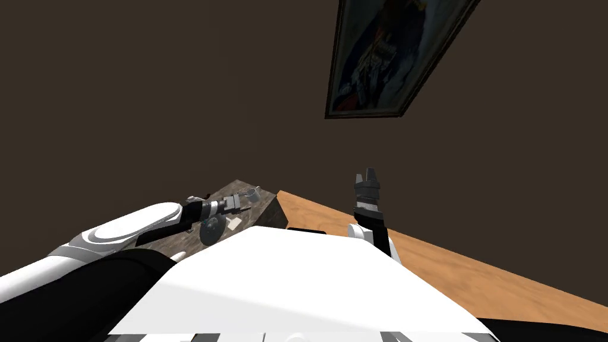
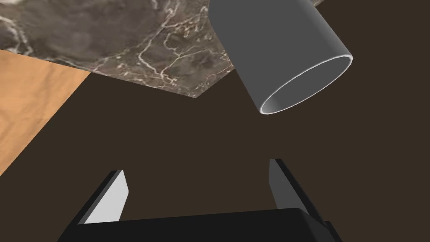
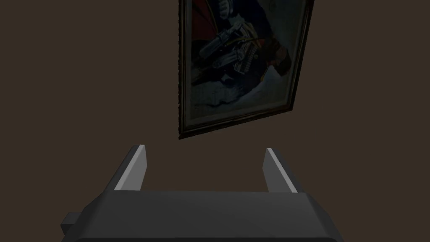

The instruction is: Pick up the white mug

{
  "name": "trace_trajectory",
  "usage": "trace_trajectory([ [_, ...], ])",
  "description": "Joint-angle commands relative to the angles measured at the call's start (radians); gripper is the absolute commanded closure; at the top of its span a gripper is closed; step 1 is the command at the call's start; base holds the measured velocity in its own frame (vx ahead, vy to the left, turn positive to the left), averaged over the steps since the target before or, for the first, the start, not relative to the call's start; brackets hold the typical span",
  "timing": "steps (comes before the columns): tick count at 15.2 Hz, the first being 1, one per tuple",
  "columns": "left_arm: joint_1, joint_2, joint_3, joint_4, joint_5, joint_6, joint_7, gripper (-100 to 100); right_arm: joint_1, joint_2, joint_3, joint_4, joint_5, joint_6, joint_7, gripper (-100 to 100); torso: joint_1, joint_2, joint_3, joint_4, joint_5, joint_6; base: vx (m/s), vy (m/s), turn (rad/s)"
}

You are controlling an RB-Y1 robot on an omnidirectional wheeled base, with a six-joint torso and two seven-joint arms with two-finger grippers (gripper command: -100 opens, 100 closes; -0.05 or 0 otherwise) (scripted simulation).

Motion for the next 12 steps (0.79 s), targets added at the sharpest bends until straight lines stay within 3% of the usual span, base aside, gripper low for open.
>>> trace_trajectory([
  [1,0.003,0.021,0.0,0.008,-0.032,-0.004,-0.003,-100,0.0,0.0,0.0,0.0,0.0,0.0,0.0,0,0.0,0.0,0.0,0.0,0.0,0.0,-0.05,0.033,-0.118],
  [2,0.023,0.063,0.013,0.027,-0.066,-0.02,-0.009,-100,0.0,0.0,0.0,0.0,0.0,0.0,0.0,0,0.0,0.0,0.0,0.0,0.0,-0.001,-0.051,0.035,-0.295],
  [4,0.023,0.07,0.013,0.027,-0.086,-0.02,-0.009,-100,0.0,0.0,0.0,0.0,0.0,0.0,0.0,0,0.0,0.0,0.0,0.0,0.0,0.0,-0.048,0.035,-0.224],
  [5,0.042,0.112,0.025,0.046,-0.12,-0.036,-0.015,-100,0.0,0.0,0.0,0.0,0.0,0.0,0.0,0,0.0,-0.001,0.0,0.0,0.0,-0.001,-0.043,0.027,-0.346],
  [8,0.062,0.163,0.036,0.063,-0.186,-0.052,-0.02,-100,0.0,0.0,0.0,0.0,0.0,0.0,0.0,0,0.0,0.0,0.0,0.0,0.0,0.0,-0.067,0.035,-0.379],
  [9,0.062,0.163,0.036,0.063,-0.189,-0.052,-0.02,-100,0.0,0.0,0.0,0.0,0.0,0.0,0.0,0,0.0,0.0,0.0,0.0,0.0,0.0,-0.057,0.033,-0.111],
  [10,0.082,0.204,0.045,0.08,-0.223,-0.067,-0.025,-100,0.0,0.0,0.0,0.0,0.0,0.0,0.0,0,0.0,0.0,0.0,0.0,0.0,-0.001,-0.063,0.029,-0.245],
  [11,0.082,0.206,0.045,0.08,-0.238,-0.067,-0.025,-100,0.0,0.0,0.0,0.0,0.0,0.0,0.0,0,0.0,0.0,0.0,0.0,0.0,0.0,-0.065,0.032,-0.309],
  [12,0.102,0.235,0.053,0.095,-0.264,-0.083,-0.03,-100,0.0,0.0,0.0,0.0,0.0,0.0,0.0,0,0.0,0.0,0.0,0.0,0.0,0.0,-0.083,0.038,-0.381],
])
